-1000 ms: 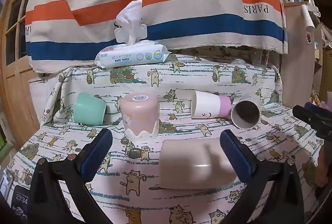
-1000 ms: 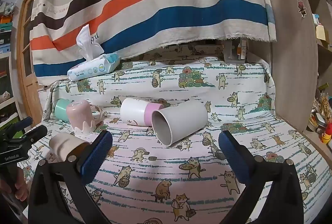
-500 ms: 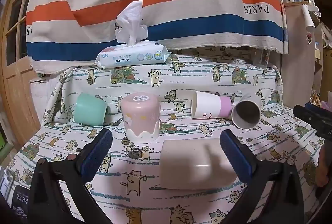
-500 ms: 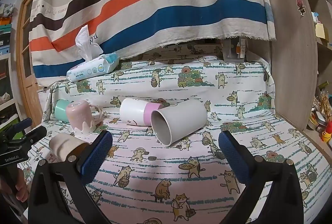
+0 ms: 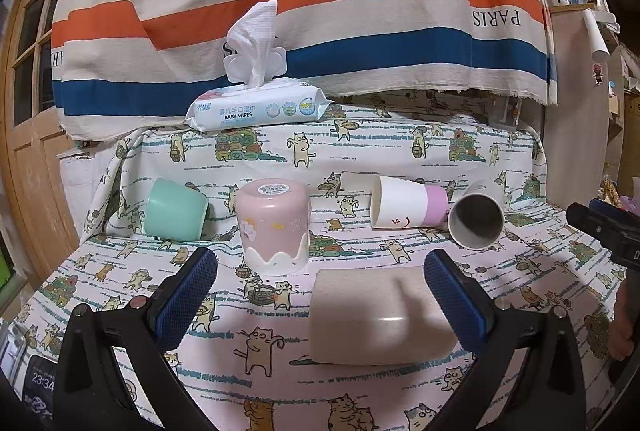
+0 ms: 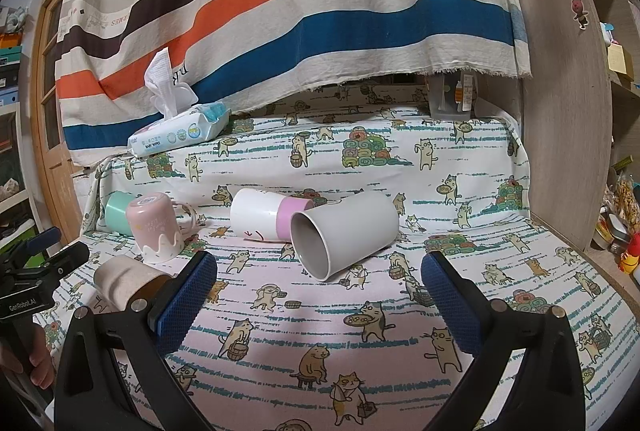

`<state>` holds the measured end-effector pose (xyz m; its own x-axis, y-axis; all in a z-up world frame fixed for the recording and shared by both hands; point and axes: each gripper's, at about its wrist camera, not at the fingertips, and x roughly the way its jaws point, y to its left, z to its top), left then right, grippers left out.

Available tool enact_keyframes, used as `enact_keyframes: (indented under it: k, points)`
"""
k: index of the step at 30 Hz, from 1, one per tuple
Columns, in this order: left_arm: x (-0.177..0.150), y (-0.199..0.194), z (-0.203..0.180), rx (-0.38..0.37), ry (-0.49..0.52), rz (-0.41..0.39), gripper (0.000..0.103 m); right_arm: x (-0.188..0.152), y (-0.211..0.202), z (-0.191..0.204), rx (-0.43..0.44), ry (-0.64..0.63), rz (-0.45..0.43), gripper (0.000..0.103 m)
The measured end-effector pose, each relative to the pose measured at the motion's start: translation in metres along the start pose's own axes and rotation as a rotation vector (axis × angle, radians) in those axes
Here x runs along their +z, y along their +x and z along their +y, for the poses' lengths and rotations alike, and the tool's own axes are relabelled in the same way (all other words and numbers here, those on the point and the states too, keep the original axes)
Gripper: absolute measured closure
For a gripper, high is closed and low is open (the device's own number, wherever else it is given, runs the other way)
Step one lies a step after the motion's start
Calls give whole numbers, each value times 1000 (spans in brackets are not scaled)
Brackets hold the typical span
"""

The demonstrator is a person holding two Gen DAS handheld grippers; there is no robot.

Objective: Flip cup upside down

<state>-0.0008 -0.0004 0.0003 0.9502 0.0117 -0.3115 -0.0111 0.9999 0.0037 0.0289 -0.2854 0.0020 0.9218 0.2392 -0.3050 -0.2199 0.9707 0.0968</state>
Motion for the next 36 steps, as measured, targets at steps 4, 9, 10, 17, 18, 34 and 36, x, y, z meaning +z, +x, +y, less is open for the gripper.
enact_keyframes:
  k: [4,9,10,17,18,34,36]
  points:
    - [0,0,0,0,0,0,0,0,0,0,0,0,0,0]
    - [0,0,0,0,0,0,0,0,1,0,0,1,1,0]
    - [0,0,0,0,-1,1,0,0,1,0,0,1,1,0]
    - [0,1,1,0,-2,1,0,-1,2,0,0,3,3,0]
    - [0,2,2,0,-2,1,0,-1,2,-1,1,3,3,0]
    - [0,2,2,-1,-3,2,0,-1,2,-1,-4,2,3,0]
    - [0,2,2,-1,-3,3,0,-1,3,-1,-6,3,4,0]
